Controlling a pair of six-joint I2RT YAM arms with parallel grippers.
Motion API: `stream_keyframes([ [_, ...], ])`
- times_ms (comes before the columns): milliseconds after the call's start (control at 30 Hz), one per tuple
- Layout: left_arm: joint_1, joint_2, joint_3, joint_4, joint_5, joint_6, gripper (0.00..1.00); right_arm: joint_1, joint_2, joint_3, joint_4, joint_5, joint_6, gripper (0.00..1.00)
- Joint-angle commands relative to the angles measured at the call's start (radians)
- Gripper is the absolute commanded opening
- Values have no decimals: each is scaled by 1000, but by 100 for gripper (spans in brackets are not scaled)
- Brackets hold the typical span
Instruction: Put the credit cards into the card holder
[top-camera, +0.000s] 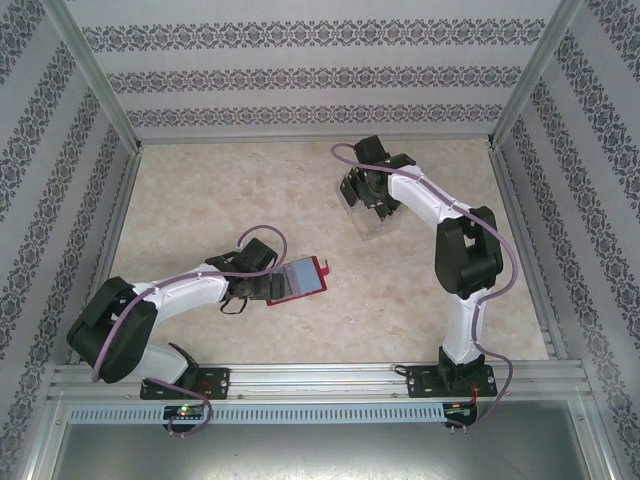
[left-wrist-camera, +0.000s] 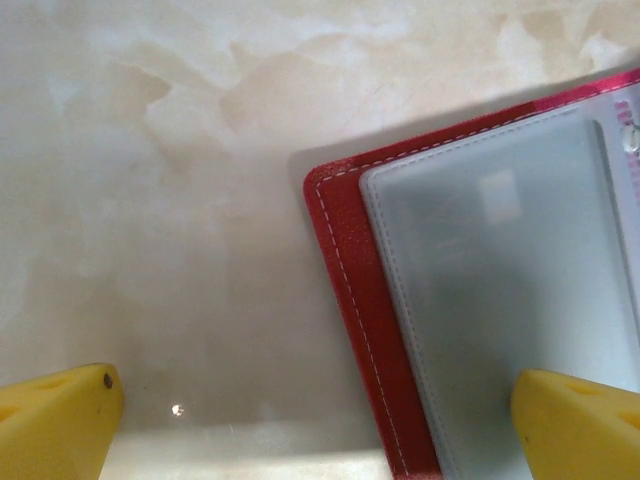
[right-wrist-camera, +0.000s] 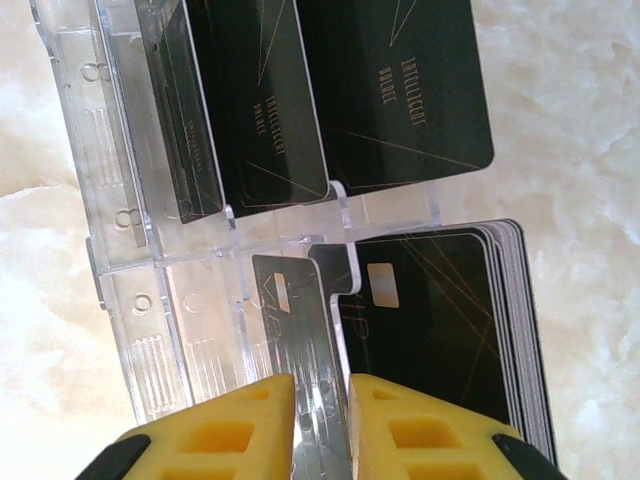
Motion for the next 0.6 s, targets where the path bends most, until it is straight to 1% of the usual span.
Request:
stream_keyframes([
  [0,-8,12,0,-25,-17,22,100,-10,2,-8,-19,-11,5,19],
  [300,-8,14,-2,-22,-16,20,100,-18,-28,-35,-13,-17,11,15],
  [567,-8,12,-1,-26,-14,25,100,-19,-62,-31,-17,-38,2,7],
])
